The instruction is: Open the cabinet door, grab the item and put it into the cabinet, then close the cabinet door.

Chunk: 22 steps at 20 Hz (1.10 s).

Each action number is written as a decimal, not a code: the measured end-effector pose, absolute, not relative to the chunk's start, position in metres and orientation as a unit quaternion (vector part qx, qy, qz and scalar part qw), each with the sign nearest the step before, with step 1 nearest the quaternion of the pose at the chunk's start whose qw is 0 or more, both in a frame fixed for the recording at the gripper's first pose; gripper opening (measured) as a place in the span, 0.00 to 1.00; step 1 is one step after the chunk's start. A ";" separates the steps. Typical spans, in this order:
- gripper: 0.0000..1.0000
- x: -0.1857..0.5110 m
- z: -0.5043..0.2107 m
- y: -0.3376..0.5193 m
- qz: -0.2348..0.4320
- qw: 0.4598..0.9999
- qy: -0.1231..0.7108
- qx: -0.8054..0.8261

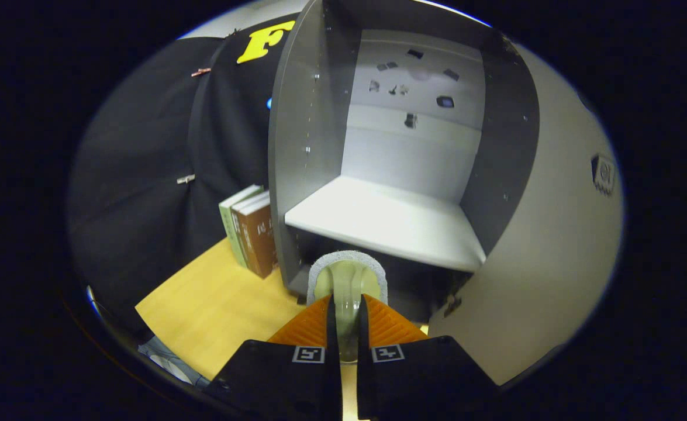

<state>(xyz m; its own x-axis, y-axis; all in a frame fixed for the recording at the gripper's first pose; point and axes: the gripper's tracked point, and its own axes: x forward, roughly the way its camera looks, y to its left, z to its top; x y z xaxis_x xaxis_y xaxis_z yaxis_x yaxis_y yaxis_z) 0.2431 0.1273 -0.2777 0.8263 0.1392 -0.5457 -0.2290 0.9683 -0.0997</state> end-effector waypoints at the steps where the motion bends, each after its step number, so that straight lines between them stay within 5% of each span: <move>1: 0.14 0.255 -0.269 0.130 0.095 0.955 0.269 -0.079; 11: 0.14 0.375 -0.222 0.115 0.032 0.974 0.222 -0.036; 22: 0.14 0.480 -0.256 0.084 -0.032 0.966 0.255 0.004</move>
<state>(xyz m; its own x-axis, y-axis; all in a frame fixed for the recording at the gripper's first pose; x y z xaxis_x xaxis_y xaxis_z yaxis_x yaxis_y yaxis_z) 0.4803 0.0840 -0.2556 0.8675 -0.0602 -0.4938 0.0644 0.9979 -0.0084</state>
